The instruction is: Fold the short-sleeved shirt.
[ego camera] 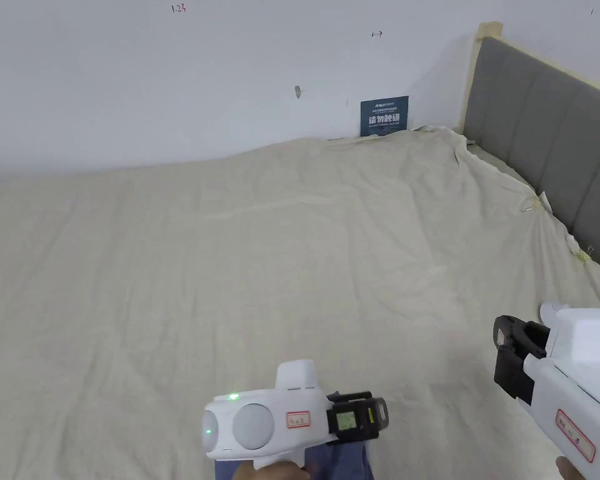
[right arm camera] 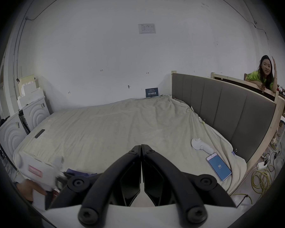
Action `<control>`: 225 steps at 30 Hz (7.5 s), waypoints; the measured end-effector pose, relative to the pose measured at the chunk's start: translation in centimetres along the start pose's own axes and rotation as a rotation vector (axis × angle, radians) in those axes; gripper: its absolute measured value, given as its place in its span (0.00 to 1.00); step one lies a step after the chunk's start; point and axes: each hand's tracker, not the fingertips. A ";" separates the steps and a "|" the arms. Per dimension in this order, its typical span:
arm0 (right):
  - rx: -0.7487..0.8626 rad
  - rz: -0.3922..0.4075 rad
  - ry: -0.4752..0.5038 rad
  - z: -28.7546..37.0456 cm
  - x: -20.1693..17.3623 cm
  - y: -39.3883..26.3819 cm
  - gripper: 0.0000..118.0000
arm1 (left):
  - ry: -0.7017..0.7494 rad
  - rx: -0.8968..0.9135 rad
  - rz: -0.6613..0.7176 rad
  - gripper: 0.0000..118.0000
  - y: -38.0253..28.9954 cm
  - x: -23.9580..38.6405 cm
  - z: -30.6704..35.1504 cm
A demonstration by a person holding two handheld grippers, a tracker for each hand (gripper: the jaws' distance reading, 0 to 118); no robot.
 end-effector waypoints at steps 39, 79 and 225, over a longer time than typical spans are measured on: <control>-0.059 -0.019 -0.059 0.5 3.9 -1.6 0.00 | 0.369 0.164 -0.386 0.00 -10.2 1.5 -8.1; 0.232 0.064 0.055 0.7 -5.3 5.0 0.00 | 0.548 0.835 -0.399 0.00 3.7 -2.1 18.4; 0.254 0.185 0.143 -5.4 -15.2 5.5 0.00 | 1.110 0.733 -0.145 1.00 6.1 -21.4 36.3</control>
